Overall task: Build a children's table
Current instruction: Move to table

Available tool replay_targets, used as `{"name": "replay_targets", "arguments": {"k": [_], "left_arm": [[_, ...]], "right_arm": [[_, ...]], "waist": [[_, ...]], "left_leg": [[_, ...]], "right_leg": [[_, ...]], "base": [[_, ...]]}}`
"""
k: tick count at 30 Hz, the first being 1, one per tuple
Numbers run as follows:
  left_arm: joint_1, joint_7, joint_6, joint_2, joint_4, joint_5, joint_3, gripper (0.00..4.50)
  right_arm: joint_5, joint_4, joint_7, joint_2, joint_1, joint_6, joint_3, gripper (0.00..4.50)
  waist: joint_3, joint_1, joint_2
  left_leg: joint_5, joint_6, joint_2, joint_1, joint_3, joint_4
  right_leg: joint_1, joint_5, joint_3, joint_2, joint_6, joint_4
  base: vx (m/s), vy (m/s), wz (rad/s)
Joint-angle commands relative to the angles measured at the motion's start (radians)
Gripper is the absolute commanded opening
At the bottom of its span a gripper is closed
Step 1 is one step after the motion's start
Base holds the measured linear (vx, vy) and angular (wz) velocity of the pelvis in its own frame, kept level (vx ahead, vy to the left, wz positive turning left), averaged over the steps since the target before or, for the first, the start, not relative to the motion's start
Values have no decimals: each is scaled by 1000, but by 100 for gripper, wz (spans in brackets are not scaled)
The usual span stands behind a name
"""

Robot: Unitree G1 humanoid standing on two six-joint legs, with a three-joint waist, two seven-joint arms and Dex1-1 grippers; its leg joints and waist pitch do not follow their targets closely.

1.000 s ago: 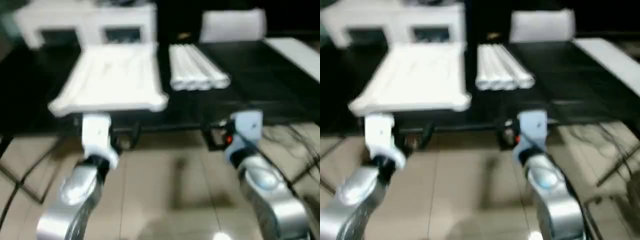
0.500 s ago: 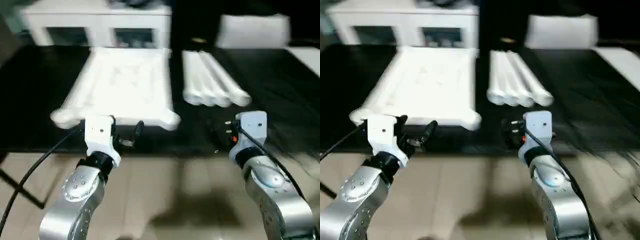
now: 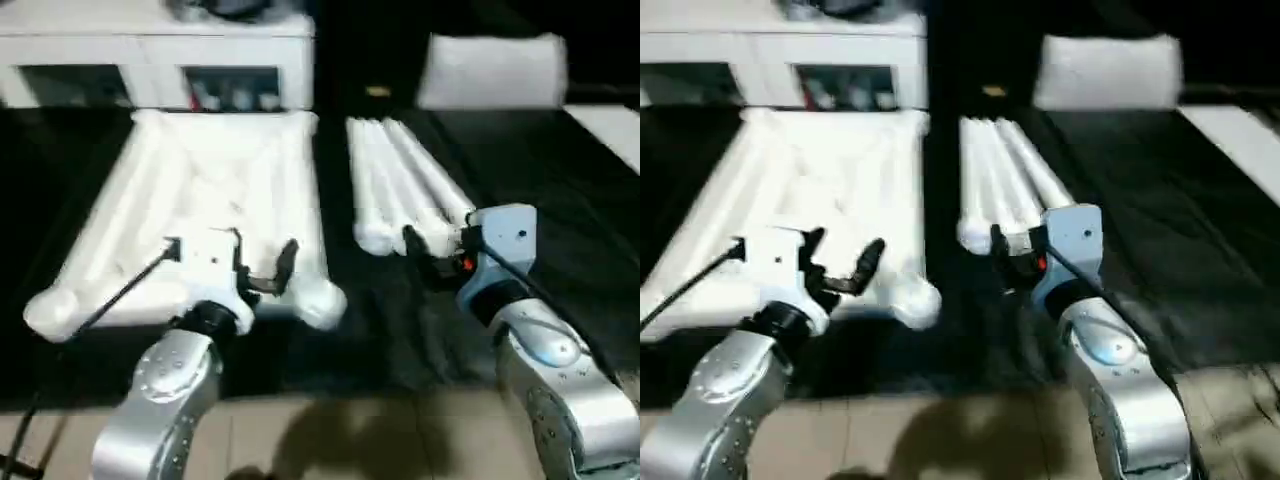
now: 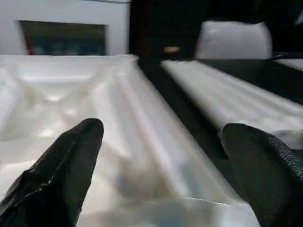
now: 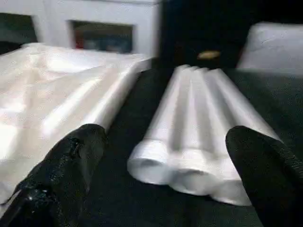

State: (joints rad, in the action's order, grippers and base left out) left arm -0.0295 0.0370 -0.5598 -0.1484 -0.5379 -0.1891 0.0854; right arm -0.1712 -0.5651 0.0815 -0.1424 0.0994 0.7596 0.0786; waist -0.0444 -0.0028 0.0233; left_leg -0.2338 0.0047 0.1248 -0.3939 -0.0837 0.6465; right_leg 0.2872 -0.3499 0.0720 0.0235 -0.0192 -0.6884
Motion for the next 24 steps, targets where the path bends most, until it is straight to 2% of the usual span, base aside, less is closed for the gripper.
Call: {"name": "replay_targets", "arguments": {"k": [1, 2, 3, 4, 5, 6, 7, 8, 9, 10, 11, 12, 13, 14, 15, 17, 18, 19, 20, 21, 22, 23, 24], "left_arm": [[14, -3, -6, 5, -3, 23, 16, 447], [16, -6, -14, -2, -2, 36, 19, 447], [16, -6, -14, -2, -2, 36, 19, 447], [18, -13, -17, -4, 0, 44, 18, 447], [19, -16, -20, -2, 1, 41, 12, 447], [21, -12, -29, -14, -1, 41, 4, 447], [21, -6, -33, -22, -2, 40, 2, 447], [21, 14, -37, -47, -6, 40, 3, 447], [21, 23, -36, -55, -7, 42, 3, 447], [18, 46, -31, -70, -9, 38, -2, 447], [12, 58, -28, -73, -10, 30, -8, 447], [5, 74, -30, -78, -13, 17, -17, 447], [1, 83, -31, -82, -15, 9, -23, 447], [-5, 104, -33, -97, -18, -1, -31, 447], [-10, 122, -31, -109, -19, -10, -37, 447], [-9, 179, -28, -152, -13, -25, -41, 447], [-3, 216, -26, -181, -5, -32, -38, 447], [11, 283, -23, -234, 17, -50, -36, 447], [11, 283, -23, -234, 17, -50, -36, 447], [19, 327, -32, -263, 29, -73, -38, 447], [25, 383, -30, -298, 42, -88, -36, 447], [25, 383, -30, -298, 42, -88, -36, 429], [46, 557, -16, -397, 90, -131, -27, 411]], "right_arm": [[-9, -5, 9, -20, -2, 22, -29, 450], [-12, -1, 20, -23, 4, 27, -24, 450], [-12, 0, 21, -23, 4, 27, -24, 450], [-15, 1, 28, -24, 6, 28, -21, 450], [-20, 2, 33, -24, 8, 26, -19, 450], [-27, 2, 46, -26, 10, 18, -9, 450], [-29, 2, 52, -27, 10, 14, -5, 450], [-32, 1, 65, -28, 9, 8, 5, 450], [-33, 2, 68, -29, 8, 7, 8, 450], [-30, 8, 71, -31, 5, 0, 20, 450], [-25, 13, 70, -32, 2, -5, 28, 450], [-32, 18, 75, -28, 0, -3, 32, 450], [-36, 21, 77, -26, -2, -1, 34, 450], [-35, 23, 80, -27, -3, 4, 42, 450], [-31, 24, 85, -34, -5, 7, 50, 450], [-17, 30, 109, -68, -1, 6, 68, 450], [-38, 33, 128, -67, 1, 7, 61, 450], [-52, 39, 139, -68, 8, 19, 47, 450], [-52, 39, 139, -68, 8, 19, 47, 450], [-44, 45, 142, -73, 15, 13, 47, 450], [-41, 52, 147, -79, 23, 6, 45, 450], [-41, 52, 147, -79, 23, 6, 45, 450], [-63, 75, 215, -121, 42, -10, 49, 450]], "waist": [[59, -34, 37], [51, -36, 31], [51, -38, 24], [46, -37, 11], [43, -37, 2], [53, -15, -78], [37, 5, -75], [54, 22, -73], [56, 21, -69], [52, 18, -52], [53, 15, -43], [47, 10, -20], [42, 7, -16], [33, 6, -2], [21, 2, -5], [14, 2, -7], [0, -1, -5], [0, 0, 0], [0, -1, -2], [1, -4, -2], [0, 0, -1], [0, 0, -1], [1, 2, -4]], "left_leg": [[81, 335, 163, 167, 140, -95], [136, 352, 156, 153, 124, -101], [179, 366, 149, 146, 109, -106], [195, 379, 135, 128, 70, -118], [200, 385, 128, 118, 56, -117], [47, 268, 2, 45, -38, -42], [-30, 211, -20, -2, -27, -3], [46, 104, 12, -7, 12, -3], [131, 66, 13, -11, 13, -27], [246, 10, 6, -5, 6, -47], [271, -8, 9, 4, 5, -49], [220, -54, 38, 23, 12, -69], [166, -71, 50, 25, 17, -80], [16, -96, 66, 39, 17, -89], [-117, -104, 71, 43, 16, -102], [-221, -98, 72, 51, 14, -107], [-337, -87, 69, 54, 11, -113], [-360, -86, 67, 53, 14, -115], [-367, -86, 67, 54, 14, -115], [-354, -86, 70, 51, 15, -116], [-343, -82, 66, 50, 14, -116], [-343, -82, 66, 50, 14, -116], [-312, -72, 63, 45, 14, -118]], "right_leg": [[135, -27, -19, 33, 89, -55], [140, 7, -20, 36, 114, -64], [145, 37, -19, 37, 129, -66], [150, 107, -23, 42, 128, -53], [150, 165, -36, 54, 109, -26], [81, 365, -118, 104, 64, 126], [36, 267, -175, 193, 36, 170], [-1, 389, -184, 225, -34, 131], [-6, 535, -156, 188, -45, 101], [6, 799, -126, 122, -51, 81], [14, 863, -118, 106, -57, 76], [21, 714, -96, 91, -113, 84], [21, 587, -89, 91, -135, 93], [32, 331, -88, 94, -169, 111], [37, 137, -92, 96, -185, 125], [45, -30, -96, 98, -179, 141], [61, -227, -102, 105, -145, 162], [64, -306, -105, 110, -120, 166], [68, -330, -105, 109, -109, 170], [68, -323, -106, 110, -103, 168], [71, -329, -108, 110, -97, 172], [71, -329, -108, 110, -97, 172], [70, -313, -111, 110, -96, 167]], "base": [[225, 39, 6], [225, 39, 6], [166, 31, 4], [138, -23, 0], [138, -23, 0], [111, -79, 1], [76, -92, -5], [76, -92, -5], [67, -72, -13], [55, -68, -4], [55, -68, -4], [0, 0, 0], [0, 0, 0], [0, 0, 0], [-55, 24, -1], [-67, 28, 5], [-72, 17, 6], [-67, 4, 1], [-92, 4, 0], [-55, -1, -2], [0, 0, 0], [0, 0, 0], [0, 0, 0]]}}
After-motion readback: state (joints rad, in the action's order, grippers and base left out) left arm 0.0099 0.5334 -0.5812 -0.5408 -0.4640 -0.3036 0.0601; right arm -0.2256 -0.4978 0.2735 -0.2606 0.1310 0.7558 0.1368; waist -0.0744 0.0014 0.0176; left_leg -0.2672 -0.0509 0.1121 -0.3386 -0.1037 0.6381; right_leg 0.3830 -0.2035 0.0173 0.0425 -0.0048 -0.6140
